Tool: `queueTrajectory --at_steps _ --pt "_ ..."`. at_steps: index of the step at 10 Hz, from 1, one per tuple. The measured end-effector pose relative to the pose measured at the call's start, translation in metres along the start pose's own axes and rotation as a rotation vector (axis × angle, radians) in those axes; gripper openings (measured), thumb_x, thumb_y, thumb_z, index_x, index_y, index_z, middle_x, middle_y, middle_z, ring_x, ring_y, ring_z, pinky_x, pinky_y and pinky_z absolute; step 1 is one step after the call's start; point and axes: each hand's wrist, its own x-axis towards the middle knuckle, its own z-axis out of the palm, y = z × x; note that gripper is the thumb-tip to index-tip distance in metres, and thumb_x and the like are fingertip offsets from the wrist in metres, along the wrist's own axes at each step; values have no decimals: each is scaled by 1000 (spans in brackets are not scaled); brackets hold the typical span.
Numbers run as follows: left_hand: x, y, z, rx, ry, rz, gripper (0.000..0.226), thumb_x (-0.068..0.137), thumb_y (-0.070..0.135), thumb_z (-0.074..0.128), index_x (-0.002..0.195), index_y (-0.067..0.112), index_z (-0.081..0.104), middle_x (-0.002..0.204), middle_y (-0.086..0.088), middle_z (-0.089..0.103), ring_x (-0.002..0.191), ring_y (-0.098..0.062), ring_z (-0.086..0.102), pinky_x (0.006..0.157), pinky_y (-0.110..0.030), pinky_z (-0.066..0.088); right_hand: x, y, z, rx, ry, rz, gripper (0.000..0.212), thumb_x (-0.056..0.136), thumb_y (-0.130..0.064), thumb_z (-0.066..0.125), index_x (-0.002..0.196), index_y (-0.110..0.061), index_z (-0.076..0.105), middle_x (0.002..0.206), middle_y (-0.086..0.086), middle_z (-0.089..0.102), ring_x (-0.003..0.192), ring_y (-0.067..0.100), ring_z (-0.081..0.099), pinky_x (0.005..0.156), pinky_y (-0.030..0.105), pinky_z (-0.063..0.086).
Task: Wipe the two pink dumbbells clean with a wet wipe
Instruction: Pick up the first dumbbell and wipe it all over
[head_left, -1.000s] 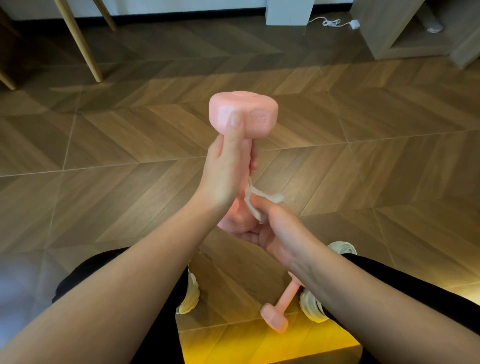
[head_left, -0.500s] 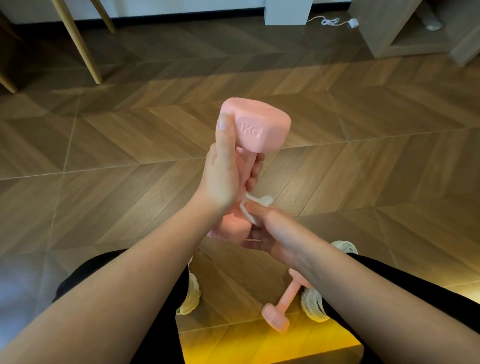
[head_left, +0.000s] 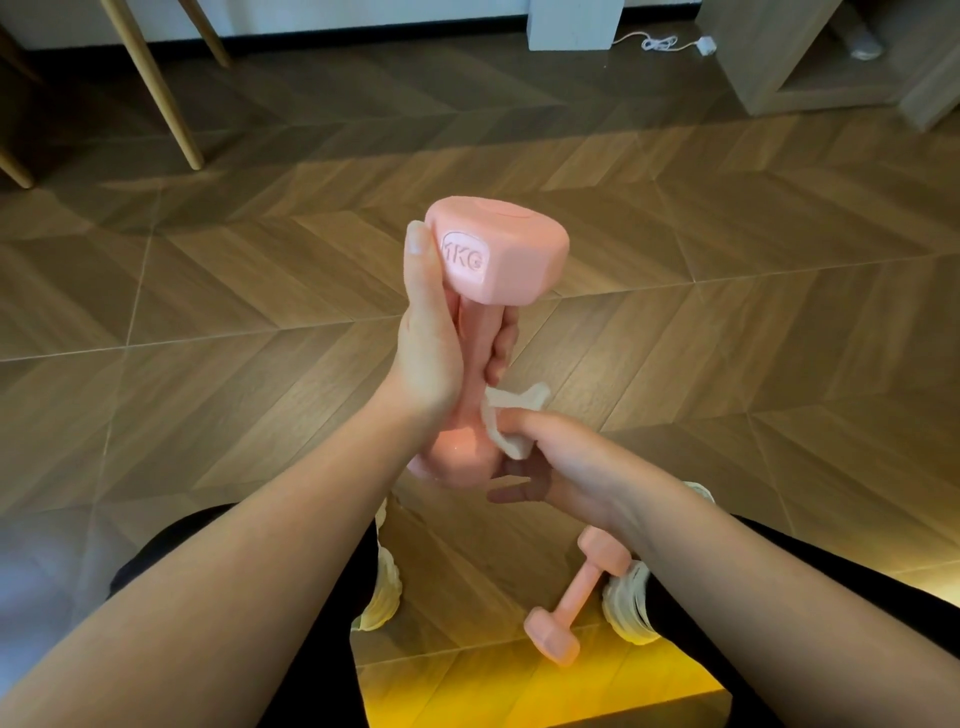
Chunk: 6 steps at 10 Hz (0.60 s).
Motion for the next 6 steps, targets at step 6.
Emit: queueTrajectory --at_steps 6 --pt "11 -18 1 379 121 44 59 63 78 53 78 20 55 67 4 56 55 -2 54 53 -14 43 8 8 12 366 150 -8 11 99 -23 55 100 -13 55 103 18 71 85 31 73 70 40 61"
